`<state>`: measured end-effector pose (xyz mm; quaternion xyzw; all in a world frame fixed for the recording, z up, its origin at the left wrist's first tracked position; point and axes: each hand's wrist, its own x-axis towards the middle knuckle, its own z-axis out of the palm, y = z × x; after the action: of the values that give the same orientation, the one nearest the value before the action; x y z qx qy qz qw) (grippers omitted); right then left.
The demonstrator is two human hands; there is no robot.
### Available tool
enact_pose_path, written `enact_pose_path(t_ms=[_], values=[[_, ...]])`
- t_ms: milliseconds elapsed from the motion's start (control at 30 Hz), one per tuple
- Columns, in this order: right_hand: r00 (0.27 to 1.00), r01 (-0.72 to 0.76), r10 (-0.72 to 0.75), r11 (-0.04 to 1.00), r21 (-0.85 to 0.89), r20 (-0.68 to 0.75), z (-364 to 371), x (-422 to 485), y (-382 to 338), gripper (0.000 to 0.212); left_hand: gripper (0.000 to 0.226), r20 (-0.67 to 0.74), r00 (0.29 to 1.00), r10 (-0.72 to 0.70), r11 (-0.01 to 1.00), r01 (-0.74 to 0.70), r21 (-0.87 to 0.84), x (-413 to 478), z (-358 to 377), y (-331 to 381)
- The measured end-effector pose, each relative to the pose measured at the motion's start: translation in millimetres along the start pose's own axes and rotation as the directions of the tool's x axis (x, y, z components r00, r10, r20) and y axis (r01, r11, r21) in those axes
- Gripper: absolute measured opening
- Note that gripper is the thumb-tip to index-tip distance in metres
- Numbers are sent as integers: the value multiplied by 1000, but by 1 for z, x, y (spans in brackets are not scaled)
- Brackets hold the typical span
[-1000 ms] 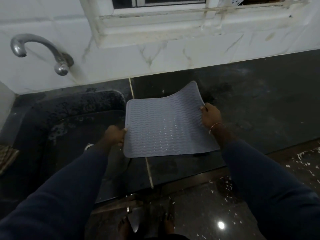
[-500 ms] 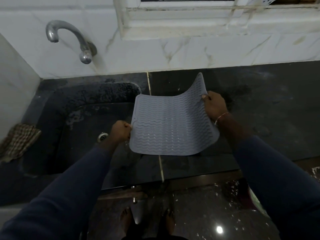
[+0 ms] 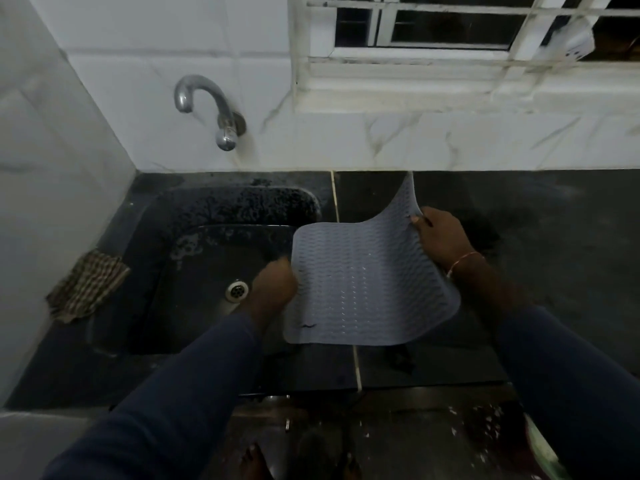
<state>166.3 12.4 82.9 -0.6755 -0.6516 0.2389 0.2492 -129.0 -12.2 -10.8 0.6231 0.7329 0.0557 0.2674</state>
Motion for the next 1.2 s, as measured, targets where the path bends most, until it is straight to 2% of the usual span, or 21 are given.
enact_pose_path(t_ms=[67,100,167,233,300,367,400,467,567,600,667,733,900,1000,1200], values=[[997,69,-68,995,-66,26,-1,-5,-16,31,47,-109,973,201,979,-196,55,3,-25,25],[994,110,-108,989,-95,29,-1,-5,-22,30,58,-163,936,312,949,-301,88,5,-40,41],[982,188,-186,974,-127,26,-2,-7,-38,28,78,-214,820,531,846,-496,197,10,-73,75],[969,249,-247,958,-142,34,-4,-7,-53,26,86,-165,719,675,721,-595,354,13,-102,106],[958,285,-282,947,-147,45,-6,-7,-67,25,74,-126,650,750,619,-621,481,14,-122,127],[946,325,-324,931,-164,32,-8,-6,-81,26,48,-106,616,780,563,-619,547,16,-136,139],[940,339,-340,926,-167,24,-8,-6,-86,26,37,-94,620,779,558,-617,554,16,-141,143],[947,320,-320,939,-127,26,-11,-5,-92,23,28,-116,649,752,600,-601,529,14,-148,145],[964,215,-199,974,-74,178,-20,-9,-91,32,30,-169,677,716,653,-563,507,17,-160,136],[959,169,-135,978,-120,250,-22,-10,-88,35,32,-173,682,711,657,-557,508,18,-164,130],[944,98,-6,960,-262,329,-22,-12,-79,24,33,-181,692,699,671,-547,500,24,-172,117],[963,41,45,951,-308,267,-19,-8,-73,21,33,-196,702,685,688,-535,491,29,-181,102],[999,36,-26,967,-250,45,-5,12,-91,24,27,-252,744,619,752,-468,464,37,-214,64],[996,84,-78,963,-257,34,0,28,-116,28,25,-303,766,566,793,-406,454,38,-232,42],[986,166,-146,918,-360,84,8,55,-150,20,28,-370,800,473,852,-308,423,39,-250,8]])
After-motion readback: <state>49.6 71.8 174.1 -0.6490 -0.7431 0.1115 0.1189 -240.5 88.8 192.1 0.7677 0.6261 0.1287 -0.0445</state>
